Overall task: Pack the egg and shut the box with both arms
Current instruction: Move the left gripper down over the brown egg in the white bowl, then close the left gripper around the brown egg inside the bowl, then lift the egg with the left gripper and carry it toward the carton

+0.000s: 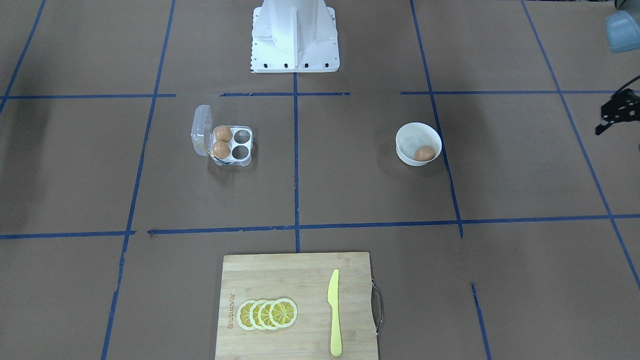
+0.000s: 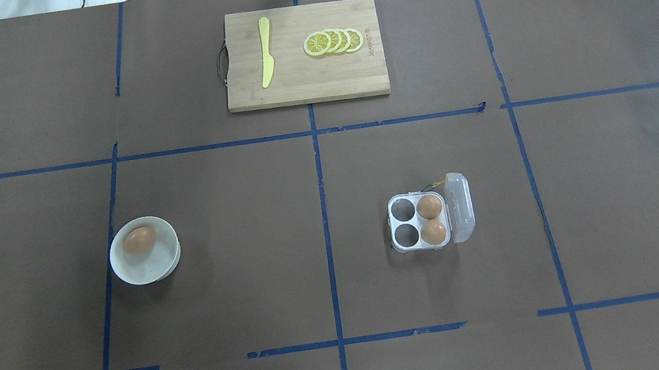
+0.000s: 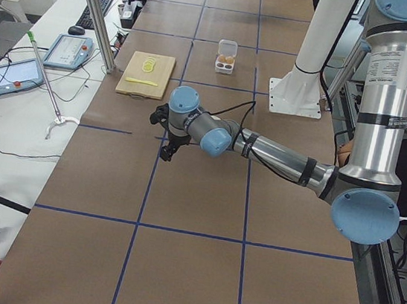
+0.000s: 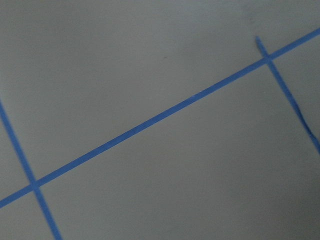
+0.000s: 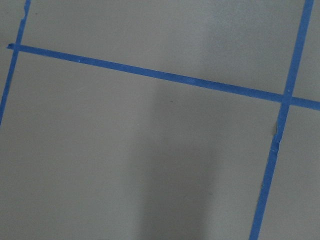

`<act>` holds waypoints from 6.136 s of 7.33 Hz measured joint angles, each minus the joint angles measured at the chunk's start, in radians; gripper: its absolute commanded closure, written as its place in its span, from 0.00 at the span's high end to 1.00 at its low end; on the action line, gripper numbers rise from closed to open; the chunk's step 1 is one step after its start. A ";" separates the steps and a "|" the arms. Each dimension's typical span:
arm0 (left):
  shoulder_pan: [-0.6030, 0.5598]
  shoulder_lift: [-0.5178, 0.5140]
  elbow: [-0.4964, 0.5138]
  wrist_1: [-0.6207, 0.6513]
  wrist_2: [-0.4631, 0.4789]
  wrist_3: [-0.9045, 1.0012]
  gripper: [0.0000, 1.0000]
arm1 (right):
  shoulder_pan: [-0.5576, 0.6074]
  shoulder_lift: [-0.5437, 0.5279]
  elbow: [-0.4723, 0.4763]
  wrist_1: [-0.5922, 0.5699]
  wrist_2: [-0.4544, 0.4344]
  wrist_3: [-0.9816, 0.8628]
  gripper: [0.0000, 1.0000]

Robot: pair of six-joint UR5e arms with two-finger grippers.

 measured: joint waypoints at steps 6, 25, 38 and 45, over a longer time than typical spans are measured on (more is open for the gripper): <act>0.483 -0.053 -0.133 -0.058 0.452 -0.205 0.86 | -0.003 -0.011 0.007 0.020 0.004 0.001 1.00; 0.564 -0.232 -0.001 0.158 0.428 -0.186 0.79 | -0.046 -0.012 -0.001 0.017 0.005 0.005 1.00; 0.565 -0.239 0.052 0.111 0.428 -0.186 0.06 | -0.053 -0.013 -0.004 0.015 0.005 0.005 1.00; 0.548 -0.233 -0.043 0.169 0.407 -0.196 0.00 | -0.053 -0.013 -0.004 0.016 0.005 0.005 1.00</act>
